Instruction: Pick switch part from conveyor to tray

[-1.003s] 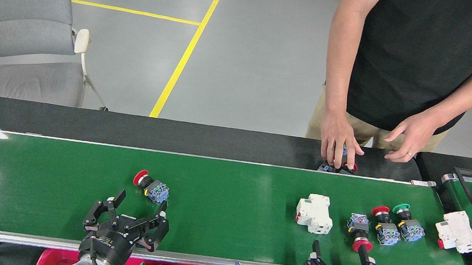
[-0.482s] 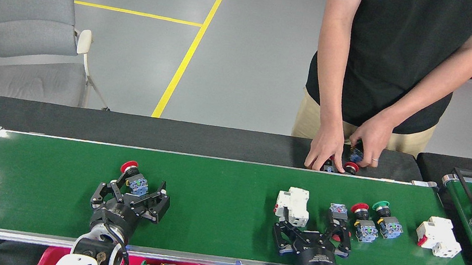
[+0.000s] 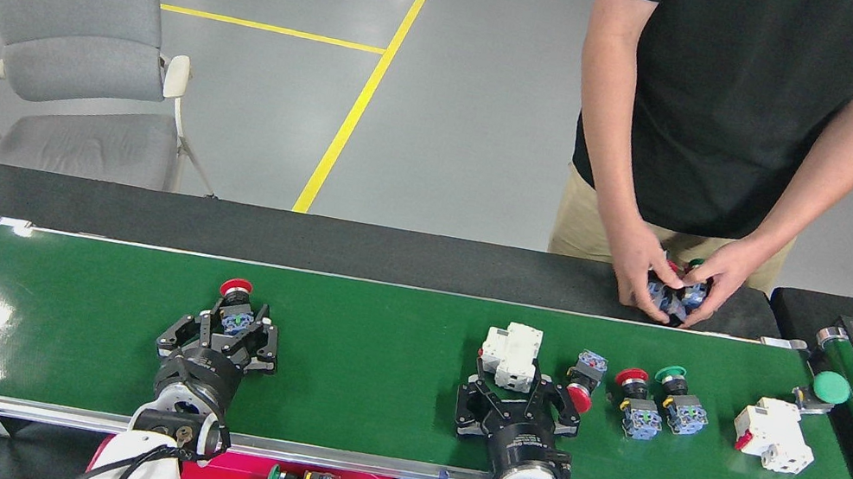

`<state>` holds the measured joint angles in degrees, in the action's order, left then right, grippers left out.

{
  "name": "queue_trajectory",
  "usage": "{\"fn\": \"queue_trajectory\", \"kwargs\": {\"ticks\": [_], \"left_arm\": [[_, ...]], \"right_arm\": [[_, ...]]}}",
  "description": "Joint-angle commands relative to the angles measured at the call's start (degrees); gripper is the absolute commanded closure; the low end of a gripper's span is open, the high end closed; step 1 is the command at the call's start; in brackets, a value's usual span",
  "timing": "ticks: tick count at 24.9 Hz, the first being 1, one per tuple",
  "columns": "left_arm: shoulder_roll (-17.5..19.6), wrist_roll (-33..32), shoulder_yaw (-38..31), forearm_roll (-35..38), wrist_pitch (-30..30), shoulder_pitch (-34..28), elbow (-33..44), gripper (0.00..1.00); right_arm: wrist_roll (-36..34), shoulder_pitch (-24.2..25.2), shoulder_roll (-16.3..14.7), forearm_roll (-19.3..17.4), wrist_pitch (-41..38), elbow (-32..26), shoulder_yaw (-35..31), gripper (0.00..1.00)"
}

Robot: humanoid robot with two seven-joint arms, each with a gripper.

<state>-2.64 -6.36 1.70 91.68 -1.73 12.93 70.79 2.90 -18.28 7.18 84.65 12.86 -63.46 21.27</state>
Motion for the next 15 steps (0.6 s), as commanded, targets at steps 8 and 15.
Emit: {"fn": "queue_trajectory", "kwargs": {"ticks": [8, 15], "left_arm": [[0.8, 0.3, -1.6, -0.4, -41.0, -26.6, 31.2, 0.0], [-1.4, 0.5, -9.9, -0.5, -30.9, -29.5, 31.1, 0.0]], "right_arm": [[0.2, 6.0, -10.3, -3.8, -5.4, -19.7, -2.3, 0.98], [-4.5, 25.0, -26.2, -15.9, -23.0, -38.0, -11.2, 0.98]]}}
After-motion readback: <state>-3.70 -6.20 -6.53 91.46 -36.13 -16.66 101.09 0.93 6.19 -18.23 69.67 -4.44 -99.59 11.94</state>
